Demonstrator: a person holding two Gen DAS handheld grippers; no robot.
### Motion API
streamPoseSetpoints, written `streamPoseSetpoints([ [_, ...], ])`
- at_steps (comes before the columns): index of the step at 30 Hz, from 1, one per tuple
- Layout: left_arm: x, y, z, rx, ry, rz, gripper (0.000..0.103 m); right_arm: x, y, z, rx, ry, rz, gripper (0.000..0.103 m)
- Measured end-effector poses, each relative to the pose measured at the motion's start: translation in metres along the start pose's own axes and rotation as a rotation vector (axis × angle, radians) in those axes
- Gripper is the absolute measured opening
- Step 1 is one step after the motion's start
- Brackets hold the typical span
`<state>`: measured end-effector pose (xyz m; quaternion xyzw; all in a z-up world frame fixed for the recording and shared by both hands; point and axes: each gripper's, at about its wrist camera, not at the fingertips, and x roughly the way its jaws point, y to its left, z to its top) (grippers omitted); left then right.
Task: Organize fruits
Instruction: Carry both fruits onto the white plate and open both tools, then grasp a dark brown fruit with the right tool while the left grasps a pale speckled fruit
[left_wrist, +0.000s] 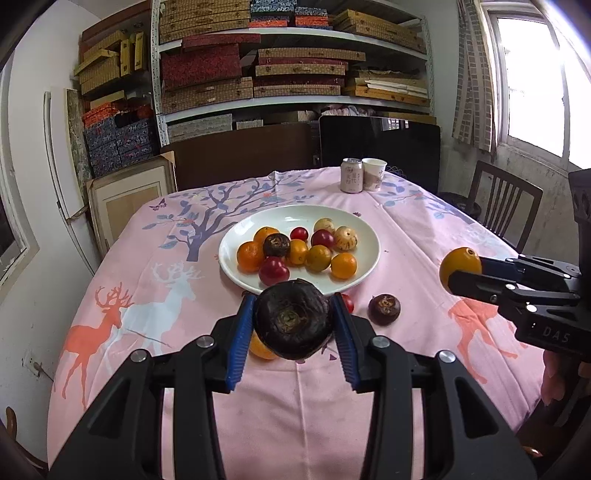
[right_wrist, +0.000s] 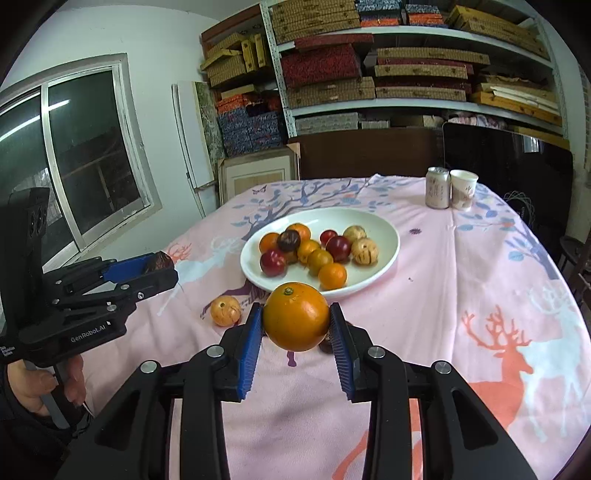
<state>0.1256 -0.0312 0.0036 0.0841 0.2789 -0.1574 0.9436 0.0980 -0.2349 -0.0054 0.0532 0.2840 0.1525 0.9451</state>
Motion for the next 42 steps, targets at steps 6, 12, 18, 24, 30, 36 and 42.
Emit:
streamPoseSetpoints([
  [6, -0.009, -0.011, 0.017, 0.011, -0.045, -0.004, 0.040, -0.017, -0.010, 0.015, 0.001, -0.029, -0.023, 0.036],
  [12, -0.009, -0.012, 0.043, 0.016, -0.086, -0.008, 0.040, -0.026, -0.024, 0.043, 0.001, -0.070, -0.033, 0.036],
  [18, 0.028, -0.004, 0.087, 0.015, -0.079, -0.019, 0.041, -0.001, -0.041, 0.090, 0.002, -0.070, -0.020, 0.036],
  [24, 0.112, 0.015, 0.113, -0.016, -0.011, -0.044, 0.041, 0.073, -0.050, 0.123, -0.017, 0.017, 0.024, 0.036],
  [30, 0.199, 0.038, 0.111, -0.053, 0.091, -0.023, 0.041, 0.163, -0.065, 0.130, -0.003, 0.124, 0.021, 0.036],
  [36, 0.232, 0.044, 0.102, -0.053, 0.136, -0.003, 0.062, 0.216, -0.073, 0.122, 0.013, 0.190, 0.011, 0.037],
  [42, 0.210, 0.054, 0.101, -0.072, 0.086, 0.041, 0.086, 0.208, -0.071, 0.117, 0.025, 0.161, 0.028, 0.057],
])
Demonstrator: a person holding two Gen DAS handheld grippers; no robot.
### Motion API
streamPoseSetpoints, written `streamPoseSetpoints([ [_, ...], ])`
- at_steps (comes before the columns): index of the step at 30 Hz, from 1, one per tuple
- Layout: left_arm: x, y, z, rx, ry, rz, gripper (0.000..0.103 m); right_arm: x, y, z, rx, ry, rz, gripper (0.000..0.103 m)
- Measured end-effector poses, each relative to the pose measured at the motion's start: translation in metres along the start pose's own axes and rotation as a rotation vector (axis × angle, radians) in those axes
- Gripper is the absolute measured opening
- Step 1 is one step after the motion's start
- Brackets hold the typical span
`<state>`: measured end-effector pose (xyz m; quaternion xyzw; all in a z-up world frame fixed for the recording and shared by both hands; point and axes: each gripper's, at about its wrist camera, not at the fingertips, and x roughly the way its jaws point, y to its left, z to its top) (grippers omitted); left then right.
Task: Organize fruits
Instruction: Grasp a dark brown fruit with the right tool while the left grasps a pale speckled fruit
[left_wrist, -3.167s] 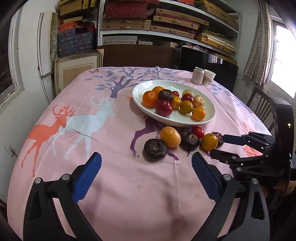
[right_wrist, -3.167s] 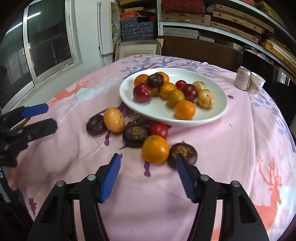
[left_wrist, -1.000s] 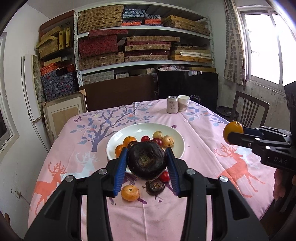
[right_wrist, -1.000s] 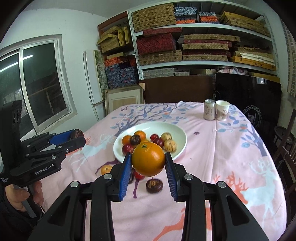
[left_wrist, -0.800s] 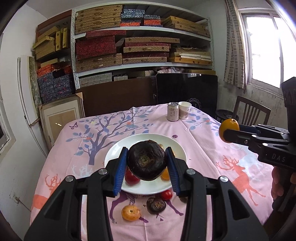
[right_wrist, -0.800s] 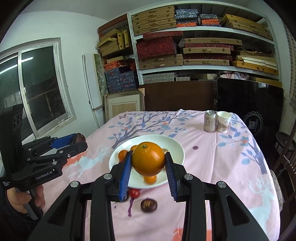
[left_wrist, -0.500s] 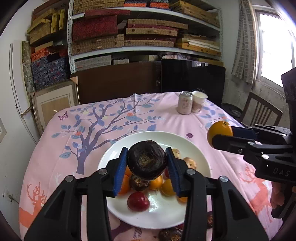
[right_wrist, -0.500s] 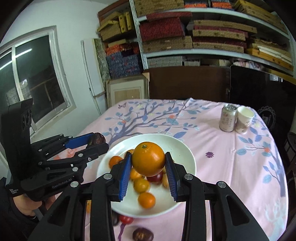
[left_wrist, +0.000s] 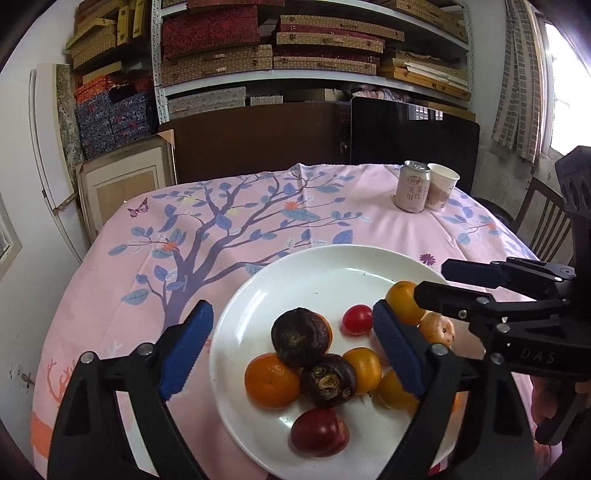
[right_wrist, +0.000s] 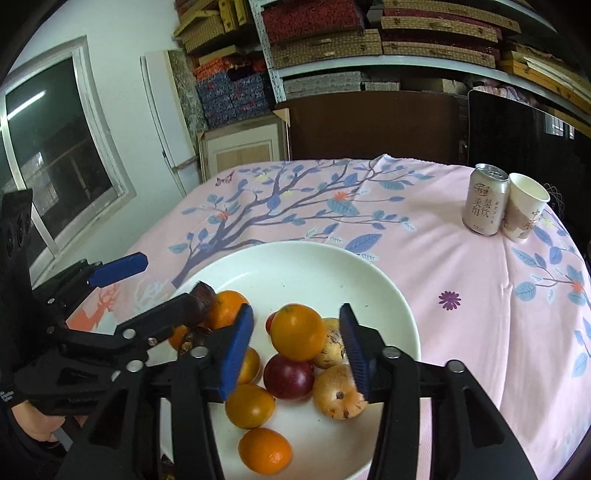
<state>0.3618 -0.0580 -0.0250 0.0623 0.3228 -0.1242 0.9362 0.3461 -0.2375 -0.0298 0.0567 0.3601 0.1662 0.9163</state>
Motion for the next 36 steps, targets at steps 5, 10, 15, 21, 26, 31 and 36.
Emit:
streamPoseSetpoints([
  [5, -0.043, 0.013, -0.013, -0.036, -0.017, 0.009, 0.086, -0.036, 0.003, -0.008, 0.000, -0.030, -0.008, 0.058],
  [10, -0.096, 0.017, -0.054, -0.012, -0.012, 0.003, 0.090, -0.079, 0.016, -0.048, -0.018, -0.013, -0.042, 0.069],
  [15, -0.133, 0.015, -0.110, 0.030, 0.015, -0.014, 0.091, -0.094, 0.028, -0.118, -0.007, 0.071, -0.048, 0.076],
  [21, -0.154, 0.022, -0.147, -0.009, 0.027, -0.015, 0.091, -0.077, 0.031, -0.152, -0.013, 0.139, -0.093, 0.076],
  [26, -0.153, 0.017, -0.151, 0.015, 0.048, 0.009, 0.091, -0.055, 0.041, -0.143, -0.042, 0.167, -0.142, 0.066],
  [31, -0.138, 0.003, -0.147, 0.058, 0.086, 0.024, 0.091, -0.046, 0.050, -0.146, -0.075, 0.207, -0.173, 0.041],
  [36, -0.106, -0.013, -0.143, 0.149, 0.141, 0.090, 0.091, -0.075, 0.049, -0.149, -0.049, 0.096, -0.172, 0.041],
])
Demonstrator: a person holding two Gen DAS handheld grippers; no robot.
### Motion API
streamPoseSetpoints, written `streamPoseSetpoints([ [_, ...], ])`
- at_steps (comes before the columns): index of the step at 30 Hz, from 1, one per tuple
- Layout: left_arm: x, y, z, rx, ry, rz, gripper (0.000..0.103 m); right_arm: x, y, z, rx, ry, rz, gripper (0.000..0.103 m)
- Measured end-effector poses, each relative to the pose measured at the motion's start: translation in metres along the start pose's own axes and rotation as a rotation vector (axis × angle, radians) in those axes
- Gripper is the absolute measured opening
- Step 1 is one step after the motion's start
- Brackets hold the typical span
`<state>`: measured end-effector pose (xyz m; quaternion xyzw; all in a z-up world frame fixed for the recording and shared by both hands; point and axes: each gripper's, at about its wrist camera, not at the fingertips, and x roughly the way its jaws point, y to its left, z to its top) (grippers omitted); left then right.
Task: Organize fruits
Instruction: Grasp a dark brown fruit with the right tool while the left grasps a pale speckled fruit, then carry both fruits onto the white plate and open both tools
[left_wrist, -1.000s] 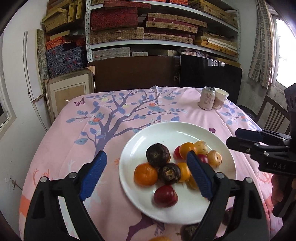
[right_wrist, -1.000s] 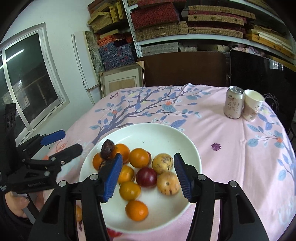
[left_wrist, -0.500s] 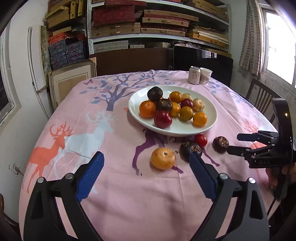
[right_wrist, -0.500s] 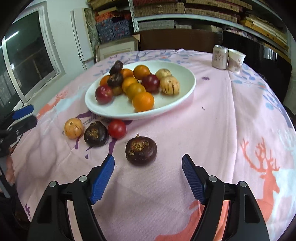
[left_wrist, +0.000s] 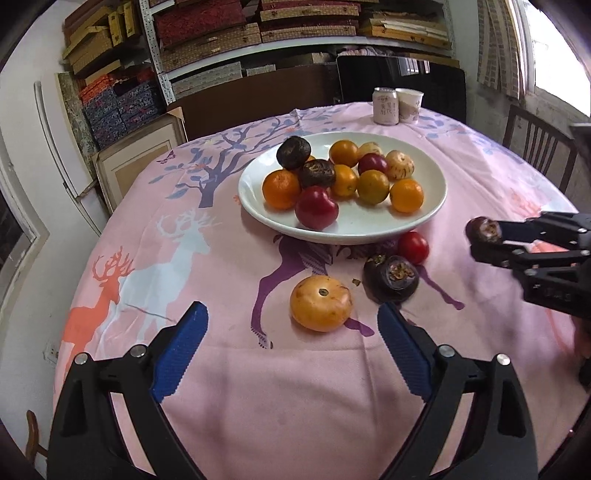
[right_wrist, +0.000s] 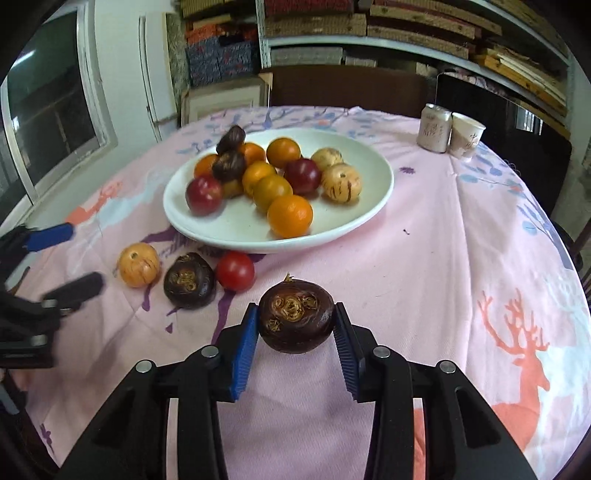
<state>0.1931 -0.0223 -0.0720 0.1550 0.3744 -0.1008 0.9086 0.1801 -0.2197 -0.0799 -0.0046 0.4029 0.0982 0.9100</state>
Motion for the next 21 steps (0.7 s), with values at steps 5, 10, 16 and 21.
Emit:
streamPoseSetpoints([
  [5, 0.030, -0.004, 0.006, 0.035, 0.061, 0.045, 0.089, -0.014, -0.002, -0.005, 0.004, -0.044, 0.032, 0.041],
  [10, 0.047, -0.015, 0.009, 0.087, 0.090, 0.045, 0.076, -0.012, -0.006, -0.004, 0.031, -0.033, 0.052, 0.041],
  [16, 0.039, -0.007, 0.008, 0.042, 0.079, -0.050, 0.043, -0.015, -0.009, -0.006, 0.045, -0.053, 0.056, 0.041],
  [21, 0.010, -0.010, 0.002, 0.036, 0.030, -0.068, 0.043, -0.017, -0.009, -0.006, 0.044, -0.065, 0.049, 0.041],
])
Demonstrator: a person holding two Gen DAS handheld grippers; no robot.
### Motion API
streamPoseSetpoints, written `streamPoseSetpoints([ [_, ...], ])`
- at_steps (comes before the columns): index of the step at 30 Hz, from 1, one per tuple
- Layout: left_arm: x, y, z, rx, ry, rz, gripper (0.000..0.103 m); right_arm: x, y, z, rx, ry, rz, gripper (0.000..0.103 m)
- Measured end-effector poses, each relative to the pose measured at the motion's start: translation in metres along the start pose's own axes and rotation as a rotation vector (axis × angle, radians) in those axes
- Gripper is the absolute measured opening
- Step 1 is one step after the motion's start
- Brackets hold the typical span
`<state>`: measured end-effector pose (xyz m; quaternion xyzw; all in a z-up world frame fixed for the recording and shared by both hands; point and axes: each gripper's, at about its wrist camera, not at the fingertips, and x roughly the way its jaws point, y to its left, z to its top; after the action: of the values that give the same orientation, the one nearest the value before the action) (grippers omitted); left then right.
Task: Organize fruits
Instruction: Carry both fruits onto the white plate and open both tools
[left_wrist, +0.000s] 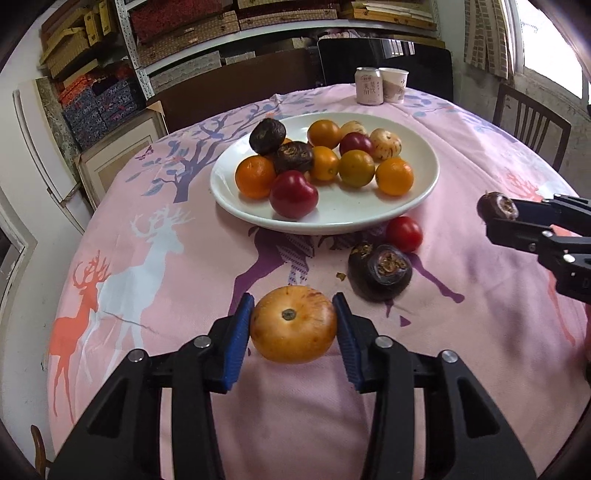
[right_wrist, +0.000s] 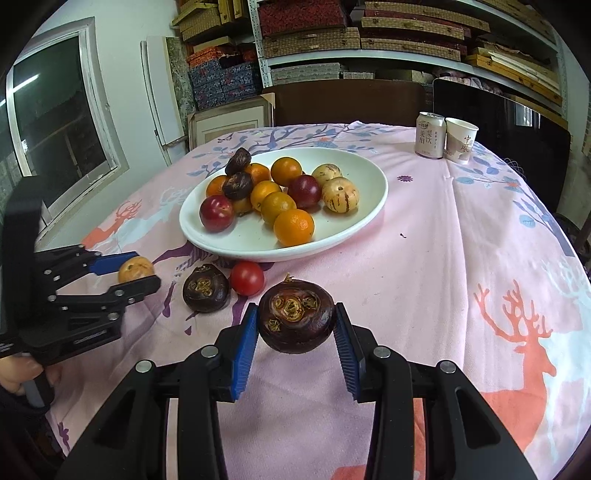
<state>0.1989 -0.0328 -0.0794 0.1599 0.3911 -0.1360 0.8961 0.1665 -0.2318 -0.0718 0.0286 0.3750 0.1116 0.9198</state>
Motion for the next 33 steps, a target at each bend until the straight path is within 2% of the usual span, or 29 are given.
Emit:
streamPoseSetpoints([
  [7, -0.051, -0.014, 0.001, 0.001, -0.109, -0.014, 0.043, -0.015, 0.008, -0.007, -0.011, -0.028, -0.004, 0.041],
  [15, -0.086, -0.022, 0.002, -0.009, -0.179, -0.024, 0.043, -0.056, 0.015, -0.008, -0.030, -0.085, -0.003, 0.041],
  [23, -0.102, -0.026, 0.005, -0.011, -0.214, -0.020, 0.043, -0.087, 0.014, 0.006, -0.040, -0.145, 0.005, 0.041],
  [33, -0.092, -0.020, 0.022, -0.031, -0.224, -0.042, 0.043, -0.091, 0.001, 0.028, -0.018, -0.169, 0.022, 0.041],
])
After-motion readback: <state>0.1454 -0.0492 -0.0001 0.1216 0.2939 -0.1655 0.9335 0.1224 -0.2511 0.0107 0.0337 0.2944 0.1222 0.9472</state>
